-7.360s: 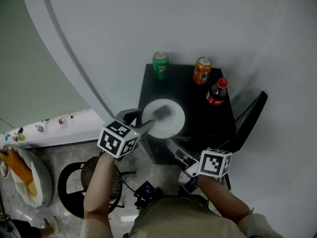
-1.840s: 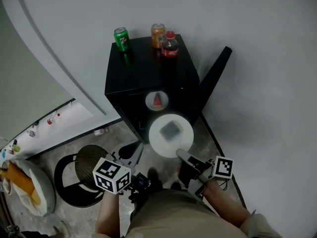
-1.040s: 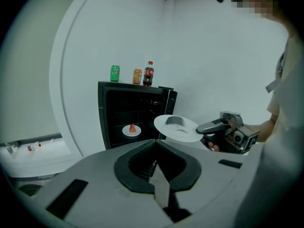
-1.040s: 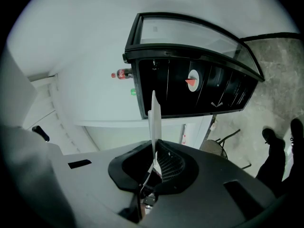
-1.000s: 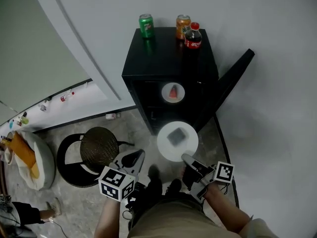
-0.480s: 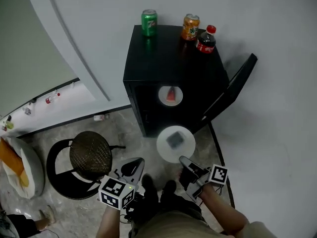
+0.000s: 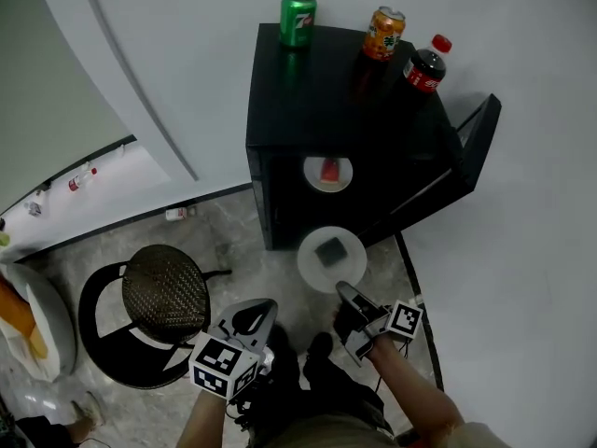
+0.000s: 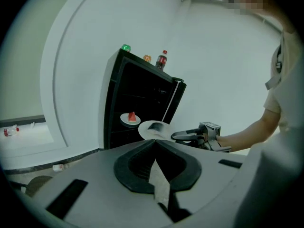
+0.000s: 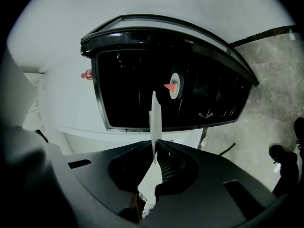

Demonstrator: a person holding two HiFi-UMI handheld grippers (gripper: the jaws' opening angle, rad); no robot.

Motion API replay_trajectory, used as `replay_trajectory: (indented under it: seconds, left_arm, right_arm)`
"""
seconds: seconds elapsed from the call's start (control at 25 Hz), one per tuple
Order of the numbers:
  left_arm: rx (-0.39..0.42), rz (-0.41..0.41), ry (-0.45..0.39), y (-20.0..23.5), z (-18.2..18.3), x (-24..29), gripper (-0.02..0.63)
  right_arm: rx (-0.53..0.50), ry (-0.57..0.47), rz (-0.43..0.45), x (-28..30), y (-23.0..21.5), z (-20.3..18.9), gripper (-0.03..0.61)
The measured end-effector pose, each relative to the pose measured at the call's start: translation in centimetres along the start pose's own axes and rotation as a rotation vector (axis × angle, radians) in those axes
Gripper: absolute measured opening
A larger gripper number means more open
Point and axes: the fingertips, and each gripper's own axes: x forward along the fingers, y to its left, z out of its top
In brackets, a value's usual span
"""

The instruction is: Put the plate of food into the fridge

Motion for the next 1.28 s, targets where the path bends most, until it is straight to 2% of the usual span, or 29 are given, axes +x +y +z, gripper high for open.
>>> replay_trajectory:
  seconds: [0.6, 0.96, 1.28]
  left_arm:
    - [-0.038, -0.046, 0.037, 3.0, -4.6, 3.2, 0.011]
    - [0.026, -0.015, 0.033, 6.8, -7.2, 7.0, 0.011]
    - [0.017, -0.025, 0.049, 7.9, -10.3, 8.8, 0.011]
  right_arm:
    - [-0.03, -0.04, -0.022, 4.9, -7.9, 2.7, 0.032]
    - [-0.047, -0.028, -0.053, 6.9, -12.0, 3.2, 0.032]
    - [-0.028, -0.07, -0.052, 8.8, -15.1, 3.8, 0.032]
